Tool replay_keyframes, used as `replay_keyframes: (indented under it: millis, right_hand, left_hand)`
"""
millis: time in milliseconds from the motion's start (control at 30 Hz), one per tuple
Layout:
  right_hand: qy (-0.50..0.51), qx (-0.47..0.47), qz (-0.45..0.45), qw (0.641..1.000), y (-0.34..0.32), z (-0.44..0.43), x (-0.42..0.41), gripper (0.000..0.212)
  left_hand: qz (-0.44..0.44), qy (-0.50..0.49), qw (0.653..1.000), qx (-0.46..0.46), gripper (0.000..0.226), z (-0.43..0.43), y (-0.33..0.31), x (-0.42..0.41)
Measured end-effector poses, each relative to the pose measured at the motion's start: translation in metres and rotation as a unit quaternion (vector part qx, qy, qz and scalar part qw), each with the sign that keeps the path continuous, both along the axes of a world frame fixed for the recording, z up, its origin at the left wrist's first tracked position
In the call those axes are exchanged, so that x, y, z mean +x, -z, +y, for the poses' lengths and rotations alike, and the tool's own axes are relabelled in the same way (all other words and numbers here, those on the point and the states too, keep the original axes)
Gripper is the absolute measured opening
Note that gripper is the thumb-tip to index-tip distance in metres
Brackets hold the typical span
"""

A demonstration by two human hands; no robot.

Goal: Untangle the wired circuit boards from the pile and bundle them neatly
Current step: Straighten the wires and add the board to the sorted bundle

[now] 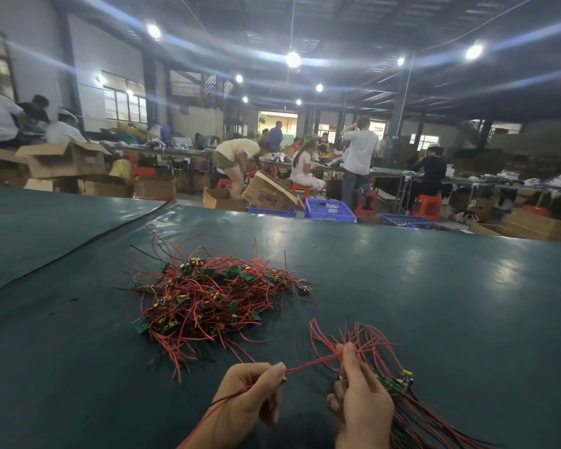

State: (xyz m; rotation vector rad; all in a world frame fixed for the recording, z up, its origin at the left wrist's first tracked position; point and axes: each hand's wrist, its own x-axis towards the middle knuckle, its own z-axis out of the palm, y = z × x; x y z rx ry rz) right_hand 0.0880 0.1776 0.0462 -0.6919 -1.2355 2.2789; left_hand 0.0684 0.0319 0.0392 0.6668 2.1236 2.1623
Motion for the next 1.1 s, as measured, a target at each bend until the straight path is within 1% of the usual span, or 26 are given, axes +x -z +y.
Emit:
replay_keyframes:
  millis: [100, 167, 233, 333, 400, 433, 533, 567, 633, 700, 733, 800, 833, 900, 933, 967, 1033, 1100]
  right_hand:
    - [-0.061, 0.077, -0.009, 0.995, 0.006, -0.017, 0.004, 0.023]
    - [-0.109, 0.132, 0.005, 0.985, 0.009, -0.033, 0.005, 0.027]
    - [-0.135, 0.149, 0.012, 0.980, 0.009, -0.044, 0.006, 0.029]
    - [-0.133, 0.157, 0.006, 0.979, 0.007, -0.041, 0.007, 0.030]
    - [-0.122, 0.144, -0.013, 0.982, 0.004, -0.029, 0.007, 0.024]
    - [-0.105, 0.123, -0.021, 0.987, 0.003, -0.020, 0.006, 0.021]
    - [-0.030, 0.029, -0.014, 0.999, 0.000, 0.005, 0.000, 0.018]
    - [-0.008, 0.010, -0.004, 1.000, 0.000, 0.009, -0.001, 0.017]
    - [0.019, 0.012, 0.016, 1.000, 0.001, 0.012, -0.002, 0.018]
    - [0.003, 0.034, 0.025, 0.999, 0.001, 0.006, 0.000, 0.021]
    - [-0.034, 0.048, 0.022, 0.998, 0.002, 0.002, 0.001, 0.025]
    - [-0.141, 0.088, 0.012, 0.986, 0.002, -0.011, 0.004, 0.036]
    - [-0.190, 0.124, 0.017, 0.974, 0.003, -0.017, 0.007, 0.042]
    - [-0.252, 0.241, 0.035, 0.937, 0.005, -0.032, 0.013, 0.056]
    - [-0.256, 0.301, 0.028, 0.918, 0.007, -0.038, 0.016, 0.065]
    - [-0.234, 0.351, 0.009, 0.907, 0.010, -0.041, 0.018, 0.067]
    - [-0.172, 0.394, -0.021, 0.903, 0.013, -0.041, 0.018, 0.056]
    - [-0.140, 0.437, -0.055, 0.887, 0.015, -0.036, 0.014, 0.052]
  left_hand:
    - [-0.001, -0.008, 1.000, 0.015, 0.047, 0.000, 0.002, -0.001]
    - [-0.009, -0.002, 1.000, 0.025, 0.042, 0.001, 0.003, -0.001]
    - [-0.022, 0.008, 0.999, 0.031, 0.035, 0.001, 0.004, -0.001]
    - [-0.021, 0.018, 1.000, 0.000, 0.039, 0.000, 0.003, -0.001]
    - [-0.018, 0.029, 0.999, -0.022, 0.044, -0.001, 0.001, -0.001]
    - [-0.022, 0.034, 0.999, -0.027, 0.046, -0.002, 0.000, -0.002]
    - [-0.026, 0.048, 0.998, -0.027, 0.046, -0.005, -0.001, -0.003]
    - [-0.027, 0.054, 0.998, -0.029, 0.046, -0.006, -0.002, -0.004]
    - [-0.033, 0.063, 0.997, -0.025, 0.046, -0.007, -0.001, -0.003]
    - [-0.052, 0.061, 0.997, 0.001, 0.046, -0.008, 0.002, -0.004]
    - [-0.064, 0.056, 0.996, 0.016, 0.046, -0.008, 0.003, -0.005]
    - [-0.083, 0.061, 0.994, 0.036, 0.047, -0.010, 0.005, -0.006]
    - [-0.094, 0.074, 0.992, 0.043, 0.048, -0.011, 0.004, -0.007]
    - [-0.106, 0.111, 0.988, 0.035, 0.047, -0.012, 0.001, -0.006]
    - [-0.109, 0.126, 0.986, 0.018, 0.047, -0.012, -0.001, -0.005]
    - [-0.117, 0.134, 0.984, 0.002, 0.047, -0.013, -0.002, -0.005]
    - [-0.142, 0.130, 0.981, -0.015, 0.049, -0.014, -0.003, -0.005]
    - [-0.156, 0.110, 0.981, -0.030, 0.051, -0.014, -0.004, -0.006]
